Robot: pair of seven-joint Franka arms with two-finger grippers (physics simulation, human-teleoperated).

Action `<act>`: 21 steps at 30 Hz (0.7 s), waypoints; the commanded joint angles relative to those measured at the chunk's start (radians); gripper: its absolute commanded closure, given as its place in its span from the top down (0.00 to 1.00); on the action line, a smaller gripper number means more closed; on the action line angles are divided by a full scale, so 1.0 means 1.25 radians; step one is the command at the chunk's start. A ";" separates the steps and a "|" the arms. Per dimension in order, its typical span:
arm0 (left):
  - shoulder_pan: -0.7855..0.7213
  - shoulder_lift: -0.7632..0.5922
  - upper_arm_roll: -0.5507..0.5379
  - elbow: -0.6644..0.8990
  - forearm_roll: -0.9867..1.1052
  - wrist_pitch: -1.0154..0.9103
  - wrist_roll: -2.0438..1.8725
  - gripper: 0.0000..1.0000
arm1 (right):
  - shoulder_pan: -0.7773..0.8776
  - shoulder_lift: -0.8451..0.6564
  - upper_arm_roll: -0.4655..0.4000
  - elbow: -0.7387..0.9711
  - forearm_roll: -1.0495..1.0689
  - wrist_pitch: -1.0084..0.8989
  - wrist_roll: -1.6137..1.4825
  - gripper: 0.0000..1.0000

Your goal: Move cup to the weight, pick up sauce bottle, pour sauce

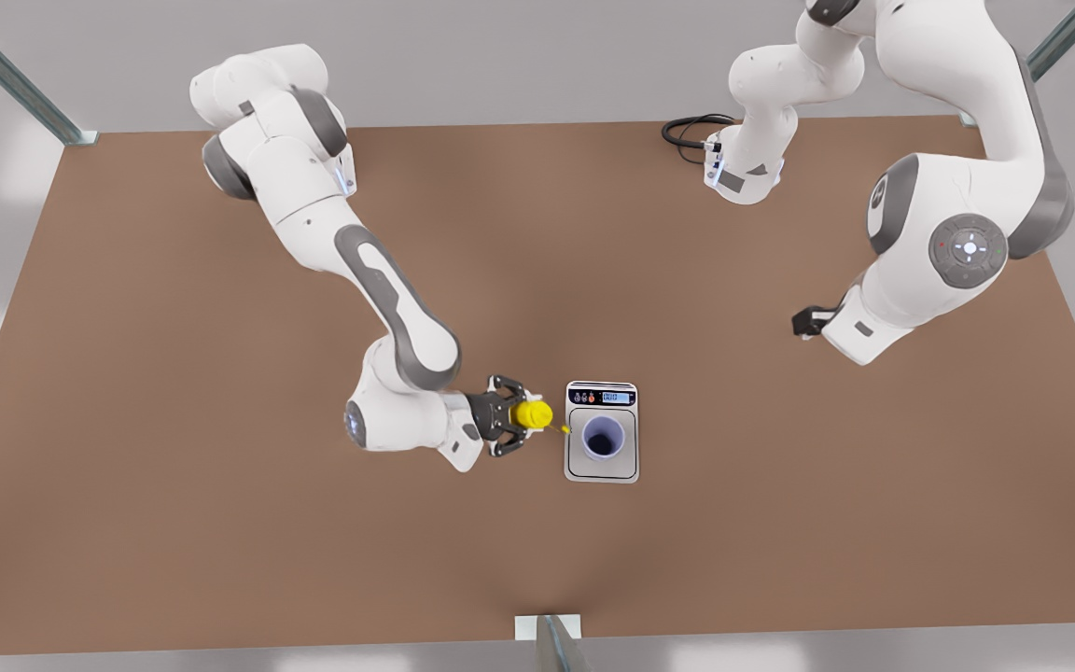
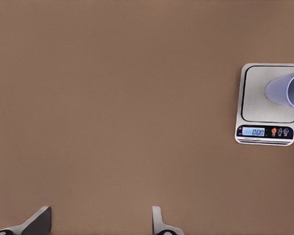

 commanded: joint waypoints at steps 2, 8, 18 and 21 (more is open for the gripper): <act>0.000 -0.001 0.001 -0.004 0.012 0.000 0.000 1.00 | 0.043 0.018 -0.040 0.043 -0.005 0.001 0.044 0.47; 0.001 0.006 0.005 -0.004 0.011 -0.002 0.000 1.00 | 0.119 0.082 -0.088 0.121 -0.006 0.043 0.115 0.47; 0.001 0.007 0.005 -0.004 0.008 -0.005 -0.002 1.00 | 0.018 0.058 -0.072 0.110 0.000 -0.092 0.121 0.48; 0.001 0.007 0.005 -0.004 0.008 -0.005 -0.002 1.00 | -0.139 -0.010 0.057 -0.044 -0.004 -0.135 -0.036 0.48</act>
